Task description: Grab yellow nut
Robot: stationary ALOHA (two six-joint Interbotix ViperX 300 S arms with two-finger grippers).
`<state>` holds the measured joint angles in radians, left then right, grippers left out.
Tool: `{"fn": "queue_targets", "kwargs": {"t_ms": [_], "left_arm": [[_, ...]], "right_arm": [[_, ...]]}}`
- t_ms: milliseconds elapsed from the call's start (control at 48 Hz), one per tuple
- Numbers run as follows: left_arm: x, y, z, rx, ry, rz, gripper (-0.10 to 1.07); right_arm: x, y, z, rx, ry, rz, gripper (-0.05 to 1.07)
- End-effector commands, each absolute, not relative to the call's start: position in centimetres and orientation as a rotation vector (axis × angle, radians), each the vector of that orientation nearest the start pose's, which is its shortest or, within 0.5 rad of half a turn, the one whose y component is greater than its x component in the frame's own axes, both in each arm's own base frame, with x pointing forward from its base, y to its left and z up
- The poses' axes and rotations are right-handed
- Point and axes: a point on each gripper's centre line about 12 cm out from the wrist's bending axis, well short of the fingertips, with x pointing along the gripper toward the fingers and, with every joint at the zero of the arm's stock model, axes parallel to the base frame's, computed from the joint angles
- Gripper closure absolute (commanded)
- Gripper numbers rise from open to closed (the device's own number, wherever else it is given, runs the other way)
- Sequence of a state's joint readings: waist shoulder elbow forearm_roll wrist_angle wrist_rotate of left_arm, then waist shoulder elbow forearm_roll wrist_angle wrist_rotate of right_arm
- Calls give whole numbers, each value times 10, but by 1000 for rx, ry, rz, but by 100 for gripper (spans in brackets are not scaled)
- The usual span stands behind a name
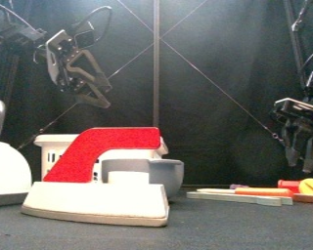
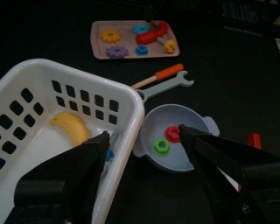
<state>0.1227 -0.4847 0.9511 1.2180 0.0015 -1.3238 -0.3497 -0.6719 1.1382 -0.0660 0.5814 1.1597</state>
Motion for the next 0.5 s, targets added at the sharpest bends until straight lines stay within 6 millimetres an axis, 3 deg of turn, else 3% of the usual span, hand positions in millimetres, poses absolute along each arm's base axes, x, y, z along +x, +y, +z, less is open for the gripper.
{"fn": "queue_targets", "kwargs": {"t_ms": [0, 271, 479], "left_arm": [[287, 35, 240, -130, 437, 142, 0], [285, 37, 236, -130, 446, 148, 0], [284, 37, 235, -133, 451, 150, 0]], "right_arm": [[189, -62, 180, 1133, 743, -842, 27], [208, -40, 191, 1232, 899, -875, 27], [227, -16, 196, 1195, 951, -891, 27]]}}
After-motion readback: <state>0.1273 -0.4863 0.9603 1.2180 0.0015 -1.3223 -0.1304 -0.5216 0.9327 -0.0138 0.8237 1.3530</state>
